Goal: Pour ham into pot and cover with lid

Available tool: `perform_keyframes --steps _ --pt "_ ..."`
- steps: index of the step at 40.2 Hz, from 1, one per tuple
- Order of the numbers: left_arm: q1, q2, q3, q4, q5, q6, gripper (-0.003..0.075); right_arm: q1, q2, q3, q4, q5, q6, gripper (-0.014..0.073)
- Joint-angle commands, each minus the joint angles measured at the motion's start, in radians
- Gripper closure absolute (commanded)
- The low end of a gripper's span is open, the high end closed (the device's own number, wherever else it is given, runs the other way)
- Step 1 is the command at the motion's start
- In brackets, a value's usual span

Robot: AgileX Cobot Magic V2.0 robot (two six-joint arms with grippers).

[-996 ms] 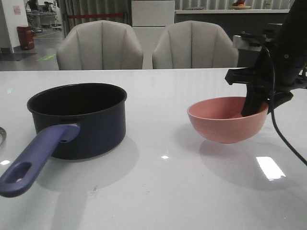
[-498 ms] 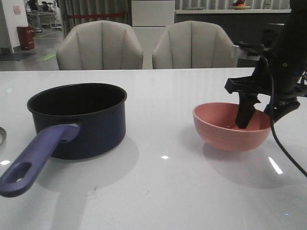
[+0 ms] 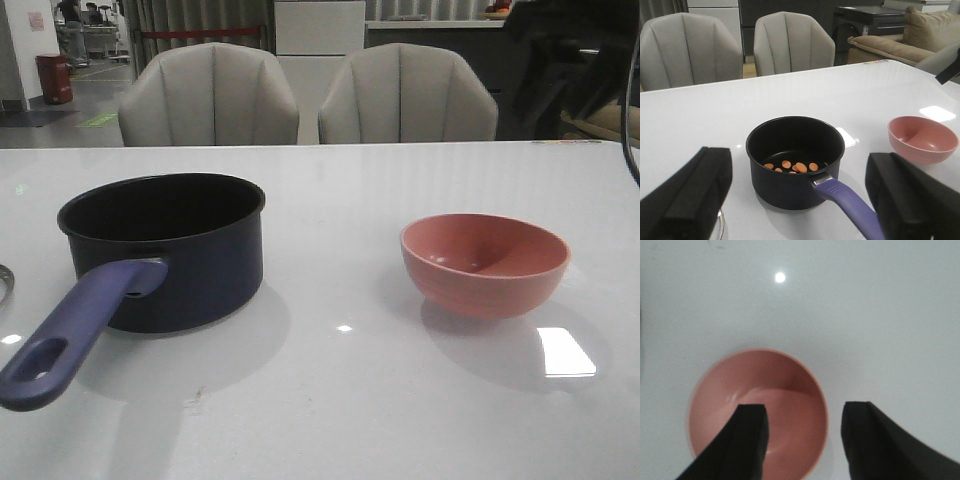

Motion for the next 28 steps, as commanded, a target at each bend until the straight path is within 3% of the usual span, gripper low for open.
perform_keyframes --steps 1,18,28 --pt "-0.007 0.01 -0.029 -0.013 -0.075 0.0 0.0138 0.03 -0.143 0.05 0.0 -0.134 -0.016 0.0146" --pt "-0.007 0.01 -0.029 -0.013 -0.079 0.0 0.0138 0.121 -0.637 0.443 0.036 -0.478 -0.012 0.0146" --pt "-0.007 0.01 -0.029 -0.013 -0.079 0.0 0.0138 0.158 -0.962 0.721 0.04 -0.501 -0.012 0.0153"
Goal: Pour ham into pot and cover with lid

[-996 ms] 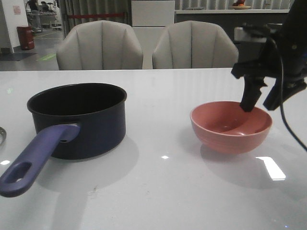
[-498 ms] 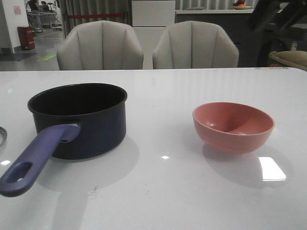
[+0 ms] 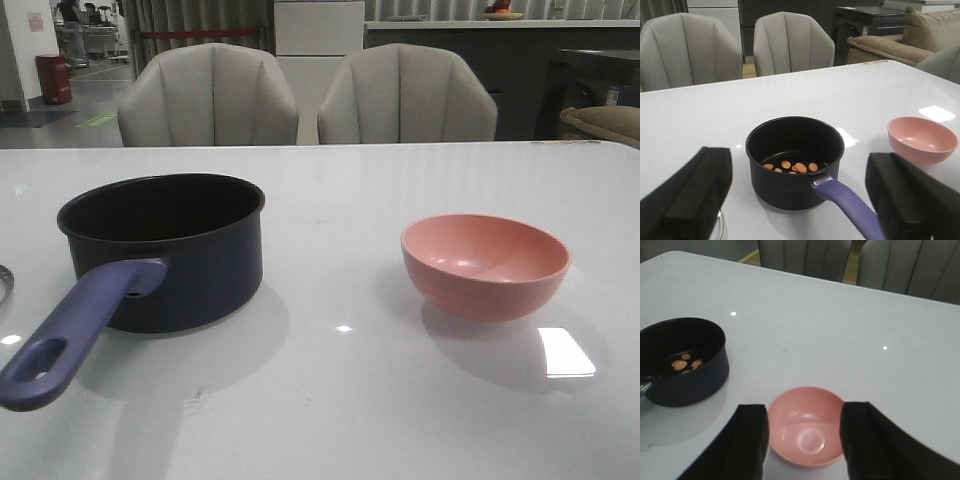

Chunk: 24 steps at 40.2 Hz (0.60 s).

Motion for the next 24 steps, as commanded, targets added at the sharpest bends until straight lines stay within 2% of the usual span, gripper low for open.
perform_keyframes --steps 1,9,15,18,23,24 --pt "-0.007 0.01 -0.029 -0.013 -0.079 0.0 0.0138 0.005 -0.145 0.085 0.01 -0.099 -0.012 0.0153" --pt "-0.007 0.01 -0.029 -0.013 -0.079 0.0 0.0138 0.005 -0.383 0.265 0.031 -0.197 -0.013 0.0153" --pt "-0.007 0.01 -0.029 -0.013 -0.079 0.0 0.0137 0.005 -0.442 0.35 0.031 -0.199 -0.013 0.0172" --pt "-0.007 0.01 -0.029 -0.013 -0.079 0.0 0.0138 0.005 -0.443 0.37 0.031 -0.204 -0.013 0.0239" --pt "-0.007 0.01 -0.029 -0.013 -0.079 0.0 0.0138 0.005 -0.443 0.376 0.031 -0.204 -0.013 0.0458" --pt "-0.007 0.01 -0.029 -0.013 -0.079 0.0 0.0138 0.005 -0.443 0.376 0.032 -0.206 -0.013 0.0468"
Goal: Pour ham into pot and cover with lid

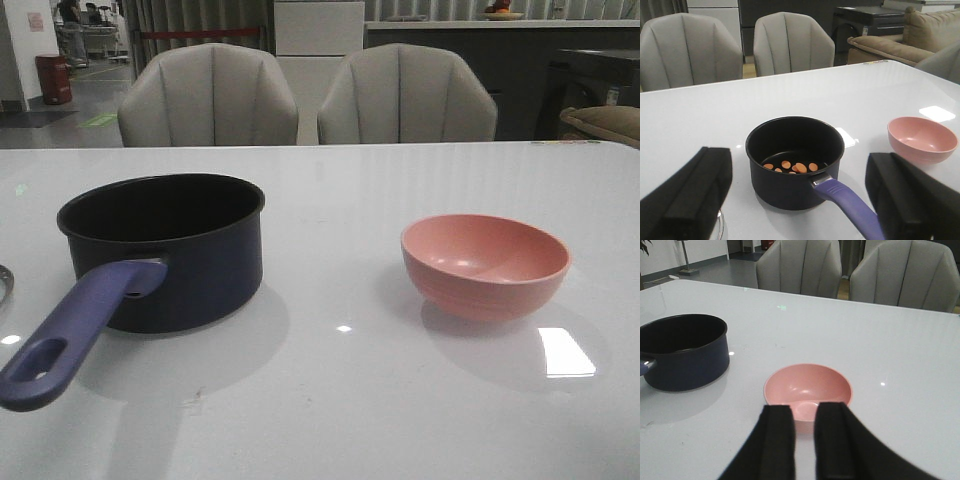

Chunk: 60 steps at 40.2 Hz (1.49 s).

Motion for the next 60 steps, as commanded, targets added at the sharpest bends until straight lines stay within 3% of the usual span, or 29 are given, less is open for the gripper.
perform_keyframes --steps 1,17,24,34,39,44,60 --pt "-0.007 0.01 -0.029 -0.013 -0.079 0.0 0.0138 0.001 0.006 -0.028 0.007 -0.097 -0.012 0.0456" --pt "0.05 0.117 -0.091 0.004 -0.016 -0.004 0.0136 0.001 0.006 -0.028 0.007 -0.092 -0.012 0.0444" --pt "0.172 0.286 -0.197 0.041 -0.011 -0.107 0.0136 0.001 0.006 -0.028 0.007 -0.092 -0.012 0.0444" --pt "0.395 0.567 -0.36 -0.008 0.127 -0.109 0.0136 0.001 0.006 -0.028 0.007 -0.092 -0.012 0.0444" --pt "0.469 0.721 -0.426 0.033 0.199 -0.109 0.0136 0.001 0.006 -0.028 0.007 -0.092 -0.012 0.0444" --pt "0.539 0.87 -0.478 -0.026 0.236 -0.109 0.0135 0.001 0.006 -0.028 0.007 -0.092 -0.012 0.0444" --pt "0.549 1.299 -0.726 -0.011 0.378 -0.108 0.0131 0.001 0.006 -0.028 0.007 -0.092 -0.012 0.0444"
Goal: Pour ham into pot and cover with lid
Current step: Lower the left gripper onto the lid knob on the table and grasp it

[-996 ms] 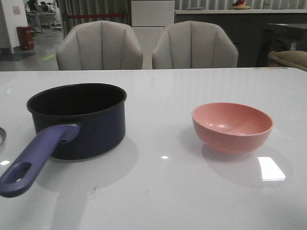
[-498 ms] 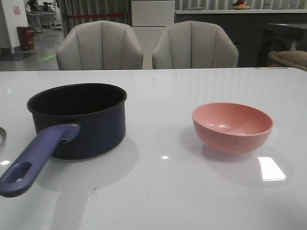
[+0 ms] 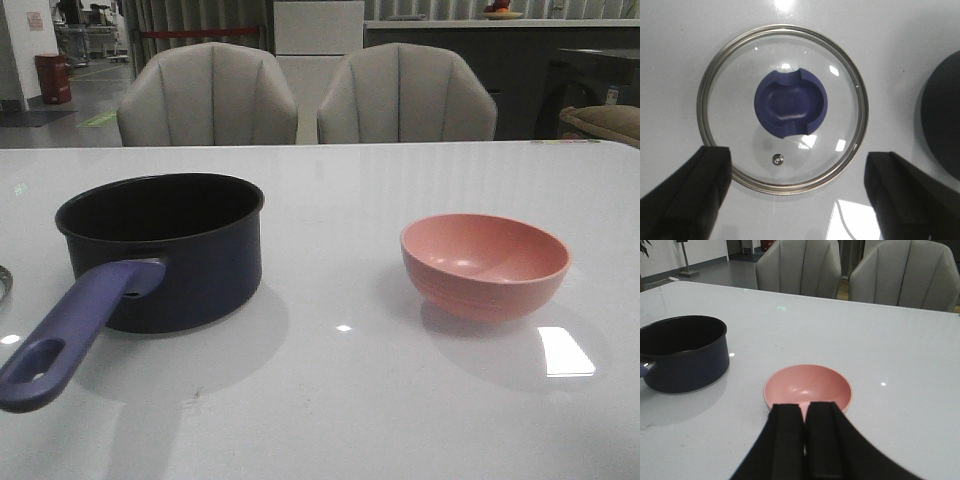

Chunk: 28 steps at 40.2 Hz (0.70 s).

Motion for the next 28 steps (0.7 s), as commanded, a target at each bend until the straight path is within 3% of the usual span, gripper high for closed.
perform_keyframes --steps 1,8,28 --pt "0.001 0.053 -0.088 -0.003 0.005 -0.01 0.0127 0.001 0.006 -0.029 -0.001 -0.088 -0.012 0.0444" --pt "0.001 0.17 -0.18 -0.003 0.06 -0.01 0.0069 0.001 0.006 -0.029 -0.001 -0.088 -0.012 0.0444" --pt "-0.005 0.339 -0.301 -0.004 0.118 -0.01 0.0071 0.001 0.006 -0.029 -0.001 -0.088 -0.012 0.0444"
